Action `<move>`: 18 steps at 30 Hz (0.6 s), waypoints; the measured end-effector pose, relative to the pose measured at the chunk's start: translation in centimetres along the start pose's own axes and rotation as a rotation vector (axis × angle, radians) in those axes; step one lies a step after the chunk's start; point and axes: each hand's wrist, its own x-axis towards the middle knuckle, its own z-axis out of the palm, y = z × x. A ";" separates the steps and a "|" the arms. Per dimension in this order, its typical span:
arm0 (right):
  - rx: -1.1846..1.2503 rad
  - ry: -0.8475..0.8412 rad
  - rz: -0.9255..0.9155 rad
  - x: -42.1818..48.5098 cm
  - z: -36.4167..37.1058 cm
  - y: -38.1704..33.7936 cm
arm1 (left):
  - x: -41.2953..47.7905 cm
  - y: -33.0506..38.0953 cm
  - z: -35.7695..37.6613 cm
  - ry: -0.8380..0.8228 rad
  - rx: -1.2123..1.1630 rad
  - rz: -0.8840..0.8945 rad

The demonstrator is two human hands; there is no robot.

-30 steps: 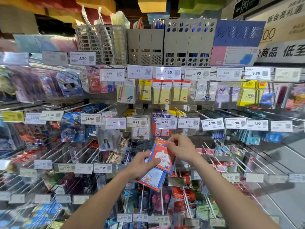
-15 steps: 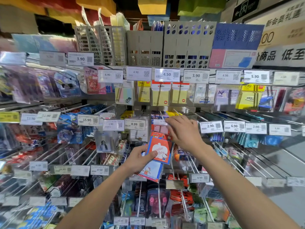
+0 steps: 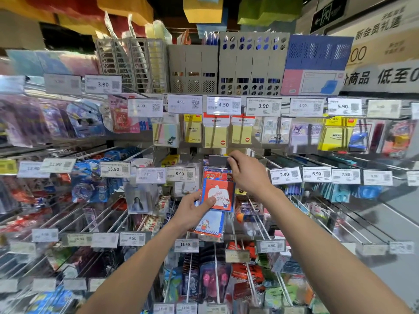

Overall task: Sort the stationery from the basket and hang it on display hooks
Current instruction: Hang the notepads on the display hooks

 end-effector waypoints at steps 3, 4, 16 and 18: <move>0.006 -0.003 0.010 0.0 0.1 0.1 | 0.4 0.0 0.0 0.008 0.013 -0.037; 0.002 0.003 0.010 0.0 0.2 0.2 | 0.5 0.0 0.1 0.003 0.016 -0.046; 0.016 -0.008 0.011 0.4 0.9 0.6 | 2.1 -1.1 0.4 0.072 -0.011 -0.126; 0.019 -0.006 0.018 0.3 0.8 0.6 | 3.0 -1.4 0.5 0.097 -0.008 -0.157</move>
